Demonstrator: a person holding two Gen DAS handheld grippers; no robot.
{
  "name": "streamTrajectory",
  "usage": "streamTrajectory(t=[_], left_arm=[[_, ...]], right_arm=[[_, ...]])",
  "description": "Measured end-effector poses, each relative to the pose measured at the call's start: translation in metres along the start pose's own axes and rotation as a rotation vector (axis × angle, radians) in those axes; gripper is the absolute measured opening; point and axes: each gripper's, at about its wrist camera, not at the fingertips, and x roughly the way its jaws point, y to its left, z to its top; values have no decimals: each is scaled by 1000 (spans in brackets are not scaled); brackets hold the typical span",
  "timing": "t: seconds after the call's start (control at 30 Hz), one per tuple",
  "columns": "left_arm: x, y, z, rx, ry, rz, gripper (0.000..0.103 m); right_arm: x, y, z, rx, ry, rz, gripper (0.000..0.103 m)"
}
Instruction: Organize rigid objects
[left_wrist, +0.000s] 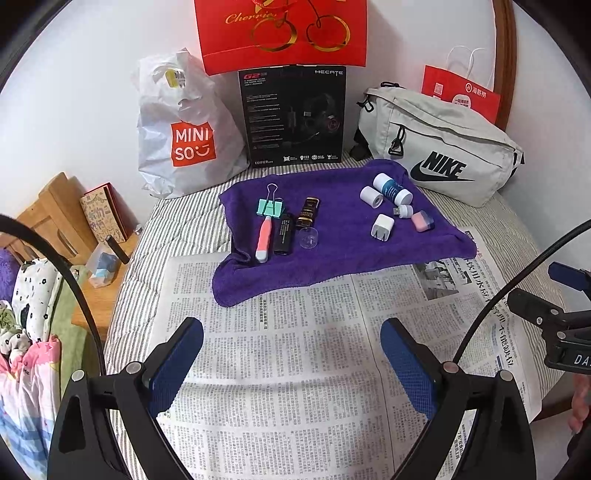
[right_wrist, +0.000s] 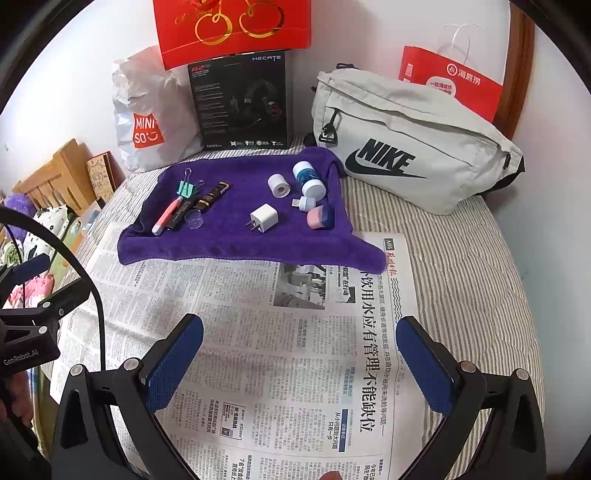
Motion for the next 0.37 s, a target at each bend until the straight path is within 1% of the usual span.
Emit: streamTrajectory(t=[0.37], left_arm=[[1,-2,-1,-3,4,1,97]], right_arm=[[1,-2,0,-3,1,0,103]])
